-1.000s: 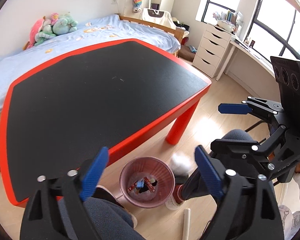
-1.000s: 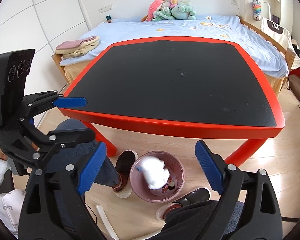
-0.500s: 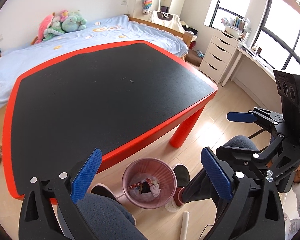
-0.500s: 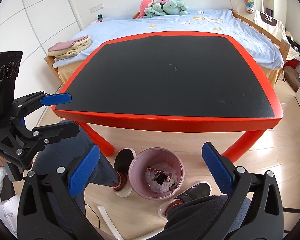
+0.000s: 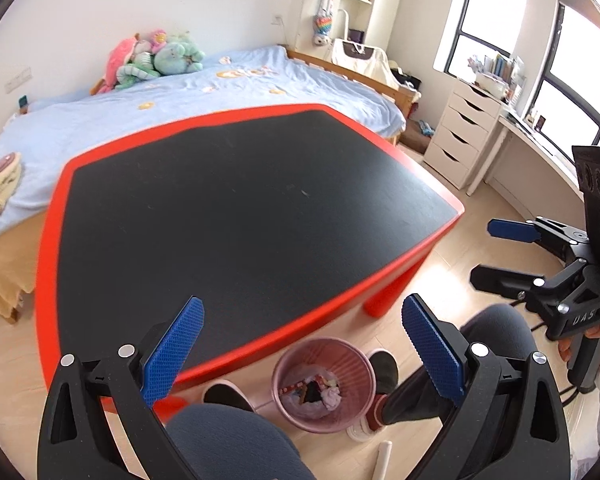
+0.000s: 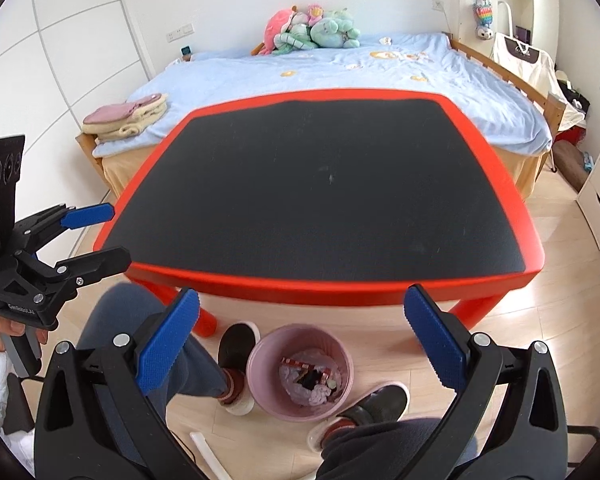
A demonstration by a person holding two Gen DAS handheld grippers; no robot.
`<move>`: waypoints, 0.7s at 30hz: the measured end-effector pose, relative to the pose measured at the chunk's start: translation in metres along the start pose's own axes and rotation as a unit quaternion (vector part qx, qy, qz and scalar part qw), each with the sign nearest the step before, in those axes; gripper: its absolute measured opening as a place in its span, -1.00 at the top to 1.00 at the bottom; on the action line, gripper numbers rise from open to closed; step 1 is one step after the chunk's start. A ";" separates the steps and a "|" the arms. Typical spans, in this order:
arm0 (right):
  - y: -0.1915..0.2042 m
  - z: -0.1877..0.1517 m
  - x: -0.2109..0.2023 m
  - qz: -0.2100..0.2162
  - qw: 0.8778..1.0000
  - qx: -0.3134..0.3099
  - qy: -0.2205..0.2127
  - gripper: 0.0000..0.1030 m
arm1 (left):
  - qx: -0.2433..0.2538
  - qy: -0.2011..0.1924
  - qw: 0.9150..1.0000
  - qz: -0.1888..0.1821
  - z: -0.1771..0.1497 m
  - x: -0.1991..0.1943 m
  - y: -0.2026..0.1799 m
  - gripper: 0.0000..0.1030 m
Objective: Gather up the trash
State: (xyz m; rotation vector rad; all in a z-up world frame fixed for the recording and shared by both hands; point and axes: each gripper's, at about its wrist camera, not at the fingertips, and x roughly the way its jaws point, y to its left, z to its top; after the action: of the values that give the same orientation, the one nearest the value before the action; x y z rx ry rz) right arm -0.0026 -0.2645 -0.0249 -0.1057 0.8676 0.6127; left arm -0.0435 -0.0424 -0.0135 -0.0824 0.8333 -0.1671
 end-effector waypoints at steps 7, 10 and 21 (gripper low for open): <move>-0.005 0.044 -0.006 -0.011 0.999 -0.014 -0.030 -0.95 | -0.008 -0.022 0.999 0.031 0.027 -0.008 0.018 -0.86; -0.008 0.061 -0.003 -0.013 0.999 -0.017 -0.036 -0.95 | -0.018 -0.028 0.999 0.033 0.038 -0.008 0.026 -0.87; -0.006 0.079 0.004 -0.011 0.999 -0.024 -0.038 -0.95 | -0.049 -0.022 0.998 0.031 0.045 -0.002 0.037 -0.88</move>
State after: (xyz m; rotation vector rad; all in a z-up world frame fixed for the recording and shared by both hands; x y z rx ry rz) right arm 0.0566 -0.2412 0.0225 -0.1344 0.7783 0.6132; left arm -0.0070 -0.0057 0.0127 -0.1513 0.7987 -0.0650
